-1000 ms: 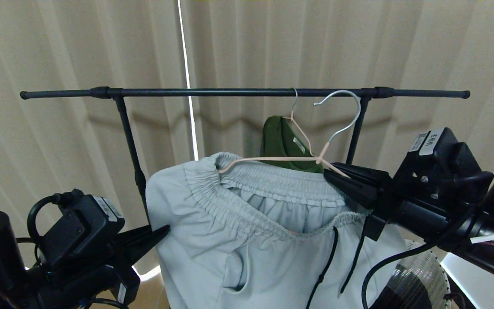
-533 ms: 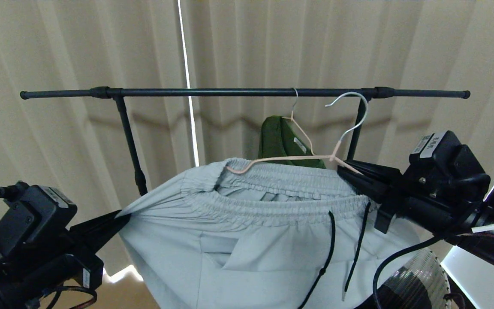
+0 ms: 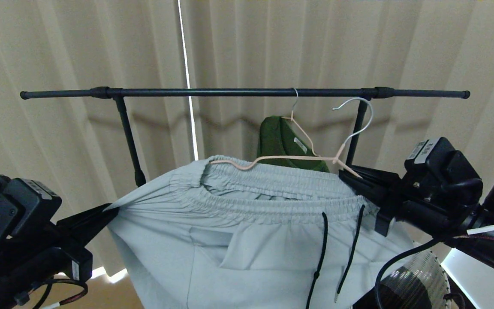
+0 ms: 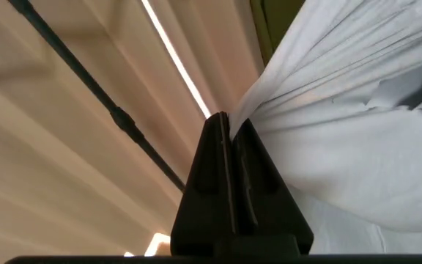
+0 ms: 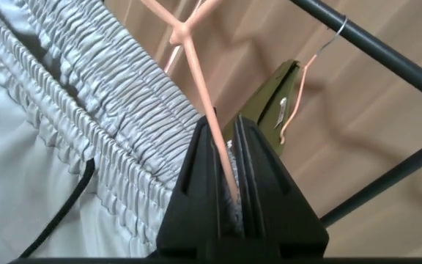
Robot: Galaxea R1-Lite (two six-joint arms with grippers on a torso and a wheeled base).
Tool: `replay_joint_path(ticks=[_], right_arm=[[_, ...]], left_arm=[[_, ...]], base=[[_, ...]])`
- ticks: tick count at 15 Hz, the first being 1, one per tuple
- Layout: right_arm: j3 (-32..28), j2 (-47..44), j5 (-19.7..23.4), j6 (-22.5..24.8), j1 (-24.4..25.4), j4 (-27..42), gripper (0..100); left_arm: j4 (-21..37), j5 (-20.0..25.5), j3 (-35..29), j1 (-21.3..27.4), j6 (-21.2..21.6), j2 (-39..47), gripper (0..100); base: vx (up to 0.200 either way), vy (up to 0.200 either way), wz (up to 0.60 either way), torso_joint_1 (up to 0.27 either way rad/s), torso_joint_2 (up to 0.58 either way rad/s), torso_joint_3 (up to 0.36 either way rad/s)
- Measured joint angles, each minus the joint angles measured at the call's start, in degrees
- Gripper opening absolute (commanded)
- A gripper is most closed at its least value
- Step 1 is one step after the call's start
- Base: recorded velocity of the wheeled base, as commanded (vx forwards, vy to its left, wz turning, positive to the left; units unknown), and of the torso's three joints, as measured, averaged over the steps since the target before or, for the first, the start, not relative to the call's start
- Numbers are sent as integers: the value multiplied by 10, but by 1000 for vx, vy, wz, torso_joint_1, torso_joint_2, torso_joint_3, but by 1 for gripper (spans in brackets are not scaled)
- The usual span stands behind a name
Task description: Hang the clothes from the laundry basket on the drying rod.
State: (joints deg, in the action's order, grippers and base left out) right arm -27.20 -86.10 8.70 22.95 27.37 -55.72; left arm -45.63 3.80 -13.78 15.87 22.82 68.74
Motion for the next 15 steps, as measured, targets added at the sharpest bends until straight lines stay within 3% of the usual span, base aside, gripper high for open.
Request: replay_joint_path(ticks=[4,10,11,15], right_arm=[[-2,-20,2,21,10,-1,0],[20,-23,3,22,17,-2,0],[23,-23,3,22,20,-2,0],[25,-18,0,22,28,0,0]], left_arm=[[0,15,-8,82,31,1,0],[0,18,-10,98,46,6,0],[0,18,-10,99,47,6,100],[-1,18,-4,106,44,5,100]], base=[[0,0,0,0,0,0],[0,0,0,0,0,0],[0,0,0,0,0,0],[0,0,0,0,0,0]])
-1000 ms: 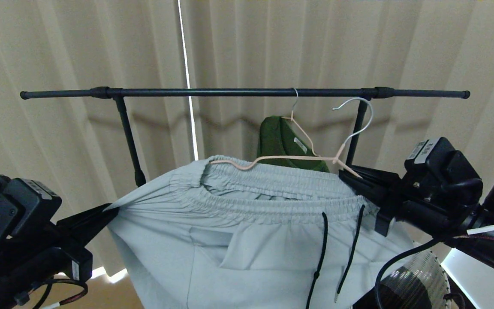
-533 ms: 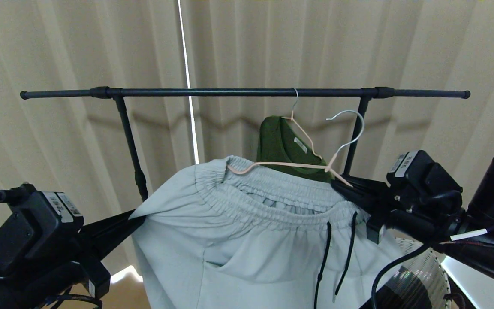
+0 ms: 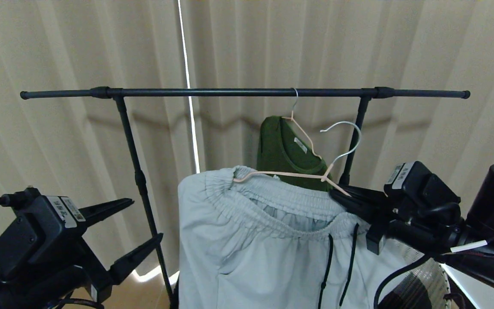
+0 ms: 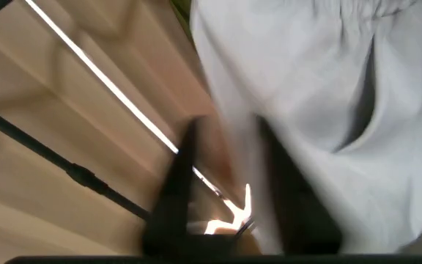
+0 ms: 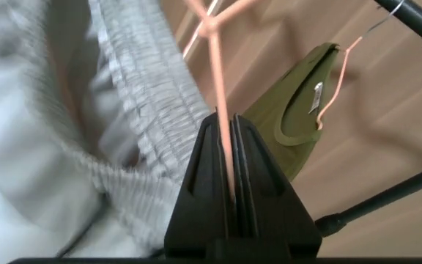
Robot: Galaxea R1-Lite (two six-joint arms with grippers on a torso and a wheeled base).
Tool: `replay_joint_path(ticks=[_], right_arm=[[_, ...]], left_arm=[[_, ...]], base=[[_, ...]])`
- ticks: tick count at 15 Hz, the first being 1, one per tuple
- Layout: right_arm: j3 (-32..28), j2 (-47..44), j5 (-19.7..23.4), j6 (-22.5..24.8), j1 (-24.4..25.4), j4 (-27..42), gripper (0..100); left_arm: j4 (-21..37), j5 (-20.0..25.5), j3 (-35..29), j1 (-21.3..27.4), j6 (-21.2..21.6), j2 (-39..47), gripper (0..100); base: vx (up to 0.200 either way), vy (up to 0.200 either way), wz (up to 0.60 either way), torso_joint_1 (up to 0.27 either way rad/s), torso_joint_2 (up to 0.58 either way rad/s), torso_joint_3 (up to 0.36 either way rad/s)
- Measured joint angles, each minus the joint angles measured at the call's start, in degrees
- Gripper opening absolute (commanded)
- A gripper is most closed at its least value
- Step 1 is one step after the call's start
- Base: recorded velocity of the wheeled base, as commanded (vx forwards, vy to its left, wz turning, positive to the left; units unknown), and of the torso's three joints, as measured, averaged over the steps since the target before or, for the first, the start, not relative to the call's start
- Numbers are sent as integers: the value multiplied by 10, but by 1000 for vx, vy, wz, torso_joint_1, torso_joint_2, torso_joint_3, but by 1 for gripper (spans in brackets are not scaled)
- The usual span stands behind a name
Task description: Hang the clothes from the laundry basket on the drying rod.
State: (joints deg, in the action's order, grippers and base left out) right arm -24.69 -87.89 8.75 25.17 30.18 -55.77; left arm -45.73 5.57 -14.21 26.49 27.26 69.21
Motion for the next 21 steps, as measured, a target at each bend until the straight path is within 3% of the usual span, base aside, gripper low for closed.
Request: replay_joint_path(ticks=[3,7,8,11,13,15,18,21], right_arm=[[9,10,-14,1,-17,4,0],[28,18,-105,2,-31,41,0],[28,22,-127,1,-32,72,0],[29,38,-138,0,-38,91,0],[44,49,-138,-1,-56,98,0],[58,62,-139,-1,-78,100,0],[80,82,-138,-1,-91,100,0],[91,105,-138,-1,-93,100,0]], left_arm=[[0,0,17,-1,-9,-20,100],[4,-4,72,-26,-30,-90,100],[7,-5,87,-58,-33,-104,100],[22,-5,122,-204,-71,-134,100],[87,-5,133,-307,-121,-162,100],[160,-3,138,-374,-146,-205,100],[197,0,141,-396,-167,-279,100],[281,14,141,-367,-183,-392,100]], base=[[0,0,0,0,0,0],[0,0,0,0,0,0],[0,0,0,0,0,0],[0,0,0,0,0,0],[0,0,0,0,0,0],[0,0,0,0,0,0],[0,0,0,0,0,0],[0,0,0,0,0,0]])
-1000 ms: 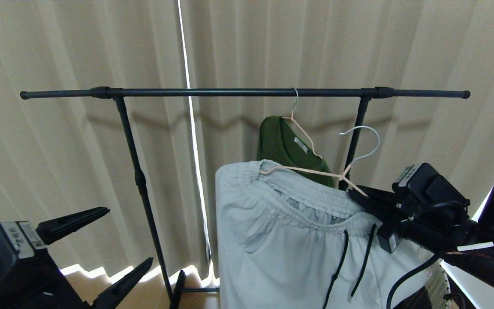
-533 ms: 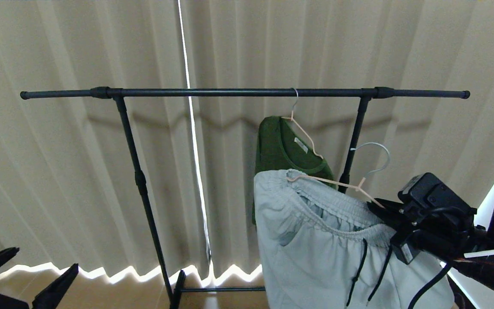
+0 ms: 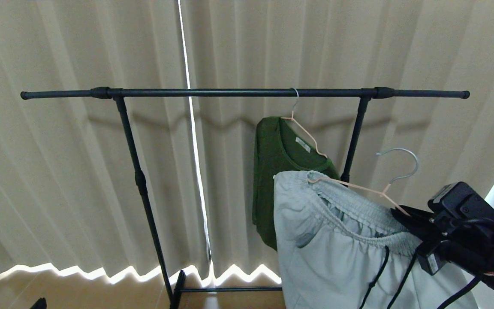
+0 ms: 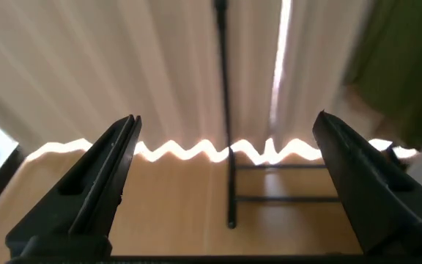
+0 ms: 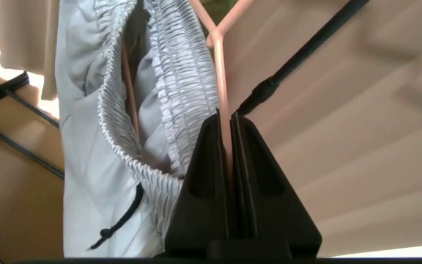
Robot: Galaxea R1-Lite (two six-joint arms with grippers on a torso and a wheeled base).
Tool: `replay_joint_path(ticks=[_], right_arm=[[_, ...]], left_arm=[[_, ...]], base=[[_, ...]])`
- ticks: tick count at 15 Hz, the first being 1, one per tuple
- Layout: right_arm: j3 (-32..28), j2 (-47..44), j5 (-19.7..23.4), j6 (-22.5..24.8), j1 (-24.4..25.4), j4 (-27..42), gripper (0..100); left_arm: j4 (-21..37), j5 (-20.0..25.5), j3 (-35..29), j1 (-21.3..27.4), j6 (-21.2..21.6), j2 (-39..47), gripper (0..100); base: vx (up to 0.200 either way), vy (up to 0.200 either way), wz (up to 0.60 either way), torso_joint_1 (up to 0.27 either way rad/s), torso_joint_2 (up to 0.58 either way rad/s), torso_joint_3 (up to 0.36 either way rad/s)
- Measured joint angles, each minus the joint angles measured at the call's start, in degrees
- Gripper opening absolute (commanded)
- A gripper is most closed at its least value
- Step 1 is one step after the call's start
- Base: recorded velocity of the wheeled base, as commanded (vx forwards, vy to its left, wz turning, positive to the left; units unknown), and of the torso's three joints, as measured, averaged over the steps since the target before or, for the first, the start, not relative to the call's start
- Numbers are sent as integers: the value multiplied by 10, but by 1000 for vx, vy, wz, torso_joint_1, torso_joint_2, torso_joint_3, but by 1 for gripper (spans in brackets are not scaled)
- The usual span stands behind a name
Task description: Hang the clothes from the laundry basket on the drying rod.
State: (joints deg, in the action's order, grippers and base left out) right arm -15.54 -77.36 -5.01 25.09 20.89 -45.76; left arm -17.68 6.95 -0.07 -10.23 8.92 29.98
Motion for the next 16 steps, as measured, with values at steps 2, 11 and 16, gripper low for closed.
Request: replay_joint_path(ticks=[2,11,16], right_arm=[[5,10,0,0,-9,0,0],[11,34,1,0,-17,0,0],[14,36,1,0,-17,0,0]], left_arm=[[69,9,0,22,-7,-67,100],[186,24,-1,43,-30,-236,100],[186,27,-2,44,-30,-243,100]], base=[[0,0,0,0,0,0],[0,0,0,0,0,0],[0,0,0,0,0,0]])
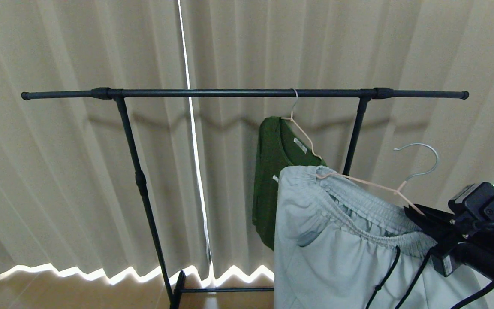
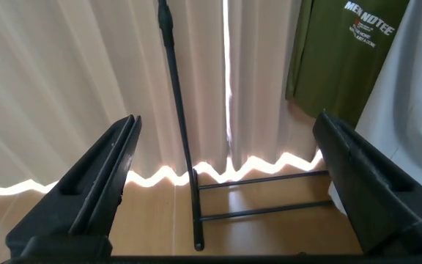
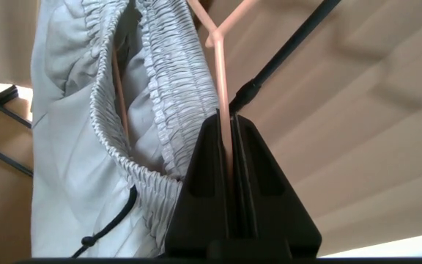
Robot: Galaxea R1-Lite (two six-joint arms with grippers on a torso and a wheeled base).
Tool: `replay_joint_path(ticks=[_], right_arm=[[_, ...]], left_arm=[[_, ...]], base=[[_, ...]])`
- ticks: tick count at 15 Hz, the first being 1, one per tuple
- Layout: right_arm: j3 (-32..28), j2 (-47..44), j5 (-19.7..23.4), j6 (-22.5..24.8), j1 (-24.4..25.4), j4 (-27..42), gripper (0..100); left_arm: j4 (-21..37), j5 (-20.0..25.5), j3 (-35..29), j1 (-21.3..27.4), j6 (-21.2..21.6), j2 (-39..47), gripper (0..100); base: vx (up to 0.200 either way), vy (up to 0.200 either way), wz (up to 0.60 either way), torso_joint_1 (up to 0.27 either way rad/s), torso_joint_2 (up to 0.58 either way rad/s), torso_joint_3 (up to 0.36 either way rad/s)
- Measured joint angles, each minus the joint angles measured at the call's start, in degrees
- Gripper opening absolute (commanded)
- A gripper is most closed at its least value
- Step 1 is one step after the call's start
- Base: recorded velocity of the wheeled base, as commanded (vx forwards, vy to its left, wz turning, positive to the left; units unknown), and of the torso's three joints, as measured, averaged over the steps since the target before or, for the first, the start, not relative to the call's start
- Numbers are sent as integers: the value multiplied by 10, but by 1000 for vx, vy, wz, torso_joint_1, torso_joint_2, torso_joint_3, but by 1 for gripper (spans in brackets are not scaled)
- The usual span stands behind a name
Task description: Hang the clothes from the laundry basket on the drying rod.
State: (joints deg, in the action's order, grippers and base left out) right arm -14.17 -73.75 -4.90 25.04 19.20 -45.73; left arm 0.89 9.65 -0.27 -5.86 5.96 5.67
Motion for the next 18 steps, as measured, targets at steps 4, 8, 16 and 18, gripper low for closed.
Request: replay_joint_path(ticks=[4,8,16,18], right_arm=[[1,0,0,0,-1,0,0],[1,0,0,0,0,0,0],[-2,-1,1,0,4,-3,0],[-8,-2,3,0,5,-6,0]], left_arm=[[0,3,0,0,3,0,100],[-1,3,0,0,3,0,100],[-1,3,0,-1,3,0,100],[0,3,0,0,3,0,100]], base=[[0,200,0,2,2,4],[0,200,0,2,-1,4],[0,50,0,-1,1,1],[0,0,0,0,0,0]])
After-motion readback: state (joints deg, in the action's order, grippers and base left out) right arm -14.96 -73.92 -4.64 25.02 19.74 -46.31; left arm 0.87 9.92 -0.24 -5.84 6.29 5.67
